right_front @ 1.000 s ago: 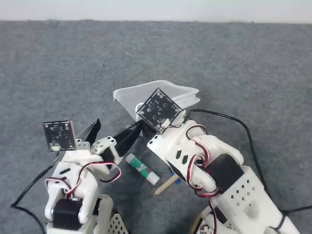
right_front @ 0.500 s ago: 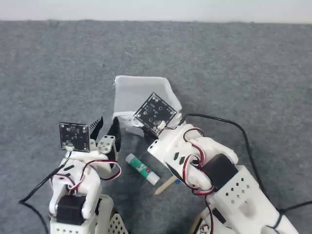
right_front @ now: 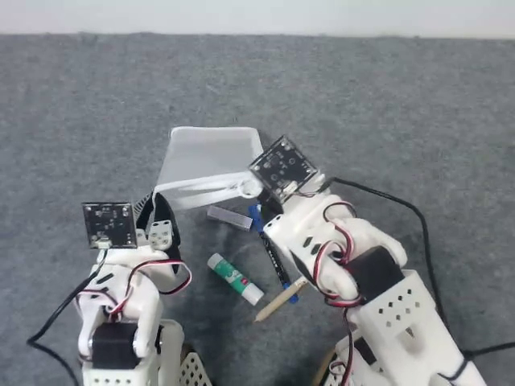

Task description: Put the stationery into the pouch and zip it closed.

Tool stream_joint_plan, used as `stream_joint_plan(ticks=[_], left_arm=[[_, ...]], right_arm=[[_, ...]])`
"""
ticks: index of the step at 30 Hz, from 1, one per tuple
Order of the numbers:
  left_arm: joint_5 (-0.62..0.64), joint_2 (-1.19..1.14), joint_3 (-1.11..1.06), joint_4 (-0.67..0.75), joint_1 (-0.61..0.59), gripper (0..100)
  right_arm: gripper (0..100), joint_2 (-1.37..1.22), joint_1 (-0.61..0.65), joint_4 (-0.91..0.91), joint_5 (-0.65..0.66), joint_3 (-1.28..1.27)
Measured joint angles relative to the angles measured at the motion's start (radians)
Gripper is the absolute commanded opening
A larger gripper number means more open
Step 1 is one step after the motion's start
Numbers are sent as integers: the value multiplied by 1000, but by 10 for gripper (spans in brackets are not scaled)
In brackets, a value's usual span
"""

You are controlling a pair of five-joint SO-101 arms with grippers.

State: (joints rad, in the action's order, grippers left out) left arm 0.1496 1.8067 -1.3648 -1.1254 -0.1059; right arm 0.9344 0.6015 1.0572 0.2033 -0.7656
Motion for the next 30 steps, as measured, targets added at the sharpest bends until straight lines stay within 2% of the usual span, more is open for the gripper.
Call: stream_joint_plan(ticks=[12,14,19,30], left_arm=[[0,0,0,0,-15,16],[0,0,0,0,-15,58],[-2,0,2,0,-20,246],[2,0,-5,18,-29,237]], right_arm=[[6,0,-103,0,-11,-2],[6,0,-103,0,-11,-2],[6,41,-84,2,-14,-3],[6,275,-17,74,25,-55]])
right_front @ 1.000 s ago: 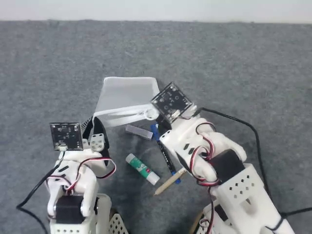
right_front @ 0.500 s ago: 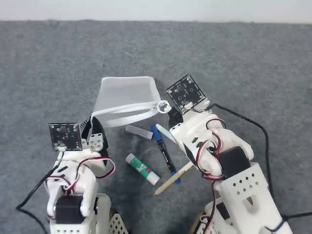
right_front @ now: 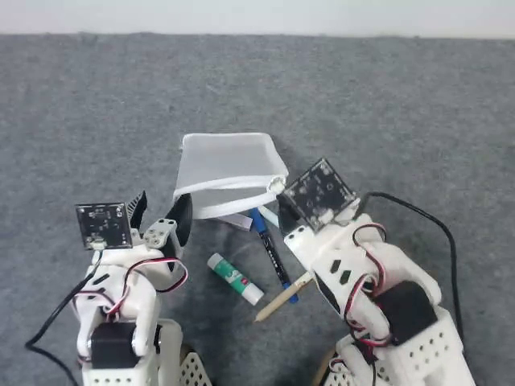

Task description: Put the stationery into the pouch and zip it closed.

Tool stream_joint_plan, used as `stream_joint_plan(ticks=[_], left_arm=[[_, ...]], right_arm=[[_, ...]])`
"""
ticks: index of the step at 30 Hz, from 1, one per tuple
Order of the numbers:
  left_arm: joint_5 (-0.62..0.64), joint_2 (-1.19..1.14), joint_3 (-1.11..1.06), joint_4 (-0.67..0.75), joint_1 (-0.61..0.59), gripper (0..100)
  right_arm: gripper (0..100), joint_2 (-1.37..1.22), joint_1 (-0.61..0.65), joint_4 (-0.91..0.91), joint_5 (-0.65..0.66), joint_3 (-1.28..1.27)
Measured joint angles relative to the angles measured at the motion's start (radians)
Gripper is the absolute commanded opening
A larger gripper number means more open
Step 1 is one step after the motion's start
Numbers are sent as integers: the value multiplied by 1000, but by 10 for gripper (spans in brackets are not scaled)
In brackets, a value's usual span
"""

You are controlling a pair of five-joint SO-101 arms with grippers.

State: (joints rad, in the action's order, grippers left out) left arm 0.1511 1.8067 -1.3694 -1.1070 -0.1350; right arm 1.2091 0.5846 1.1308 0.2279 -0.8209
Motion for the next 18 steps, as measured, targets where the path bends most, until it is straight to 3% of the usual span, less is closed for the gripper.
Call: stream_joint_plan(ticks=[6,18], left_arm=[[0,0,-8,9,0,231],[-32,0,-32,9,74,77]], right_arm=[[6,17,57,0,14,-5],[7,17,69,0,14,-5]])
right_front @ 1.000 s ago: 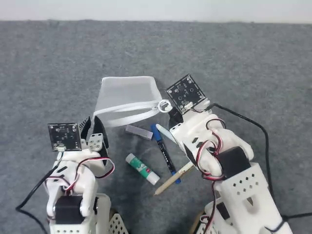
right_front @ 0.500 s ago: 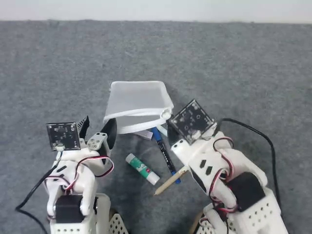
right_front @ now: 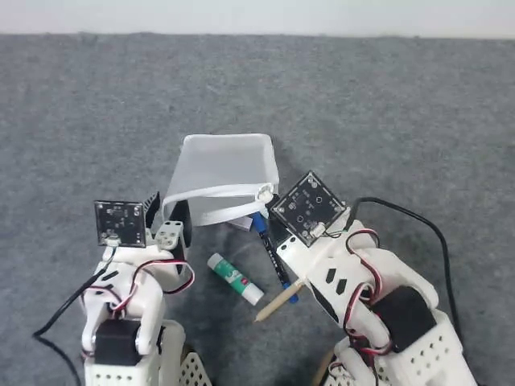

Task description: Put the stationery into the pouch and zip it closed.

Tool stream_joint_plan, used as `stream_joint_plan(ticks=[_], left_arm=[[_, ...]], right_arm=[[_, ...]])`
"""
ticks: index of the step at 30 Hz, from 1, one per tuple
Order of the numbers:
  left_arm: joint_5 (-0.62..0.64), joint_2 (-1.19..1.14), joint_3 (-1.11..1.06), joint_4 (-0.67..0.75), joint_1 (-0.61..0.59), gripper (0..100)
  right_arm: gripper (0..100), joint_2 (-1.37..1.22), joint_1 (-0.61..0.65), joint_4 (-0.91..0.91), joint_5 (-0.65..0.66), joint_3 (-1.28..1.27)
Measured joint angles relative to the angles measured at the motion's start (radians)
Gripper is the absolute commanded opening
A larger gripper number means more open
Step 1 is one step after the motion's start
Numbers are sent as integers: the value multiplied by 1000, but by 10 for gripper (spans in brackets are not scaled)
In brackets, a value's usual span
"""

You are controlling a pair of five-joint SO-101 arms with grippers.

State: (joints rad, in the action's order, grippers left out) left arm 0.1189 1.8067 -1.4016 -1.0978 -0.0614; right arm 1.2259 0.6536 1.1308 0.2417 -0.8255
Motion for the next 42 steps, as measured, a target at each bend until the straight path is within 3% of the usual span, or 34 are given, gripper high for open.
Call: stream_joint_plan(ticks=[7,17,21,24,29,39,42], left_arm=[[-32,-20,2,0,8,56],[-35,-534,230,0,3,54],[-31,-689,282,29,-18,7],[-29,-715,310,29,-37,9],[-28,-715,338,29,-46,9],[23,-718,367,29,-169,9],[32,-718,367,29,-193,9]], right_arm=[[7,0,0,0,0,0],[7,0,0,0,0,0],[9,0,2,0,2,0],[34,0,2,0,2,0],[201,0,2,6,2,0],[211,-11,-61,29,2,0],[210,-118,-77,29,2,23]])
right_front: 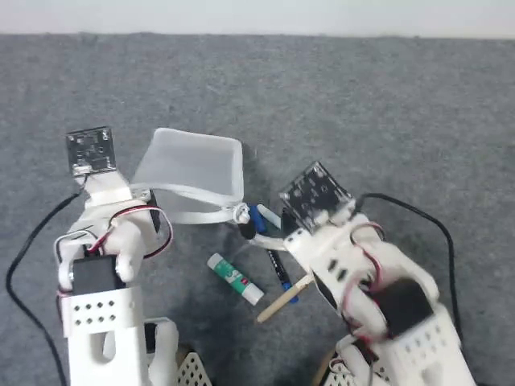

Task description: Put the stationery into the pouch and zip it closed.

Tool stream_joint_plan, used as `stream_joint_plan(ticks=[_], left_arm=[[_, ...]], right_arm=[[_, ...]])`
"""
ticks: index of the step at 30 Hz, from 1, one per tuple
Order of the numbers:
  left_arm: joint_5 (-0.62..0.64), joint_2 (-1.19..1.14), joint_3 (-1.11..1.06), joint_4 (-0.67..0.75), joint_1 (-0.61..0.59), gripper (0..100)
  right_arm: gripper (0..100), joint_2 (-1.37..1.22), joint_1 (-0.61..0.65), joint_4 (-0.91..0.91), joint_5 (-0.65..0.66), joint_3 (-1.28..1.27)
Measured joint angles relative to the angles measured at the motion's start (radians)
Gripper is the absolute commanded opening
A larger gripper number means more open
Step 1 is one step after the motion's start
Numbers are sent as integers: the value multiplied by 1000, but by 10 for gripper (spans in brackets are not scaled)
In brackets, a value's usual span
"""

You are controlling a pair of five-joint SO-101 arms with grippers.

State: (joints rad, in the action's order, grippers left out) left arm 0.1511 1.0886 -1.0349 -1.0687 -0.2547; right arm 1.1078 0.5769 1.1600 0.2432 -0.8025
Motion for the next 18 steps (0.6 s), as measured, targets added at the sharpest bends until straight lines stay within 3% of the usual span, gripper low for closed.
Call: stream_joint_plan(ticks=[11,18], left_arm=[[26,0,0,0,-91,9],[26,0,0,0,-161,9]], right_arm=[[210,-414,-2,0,2,98],[209,-597,-2,-94,3,107]])
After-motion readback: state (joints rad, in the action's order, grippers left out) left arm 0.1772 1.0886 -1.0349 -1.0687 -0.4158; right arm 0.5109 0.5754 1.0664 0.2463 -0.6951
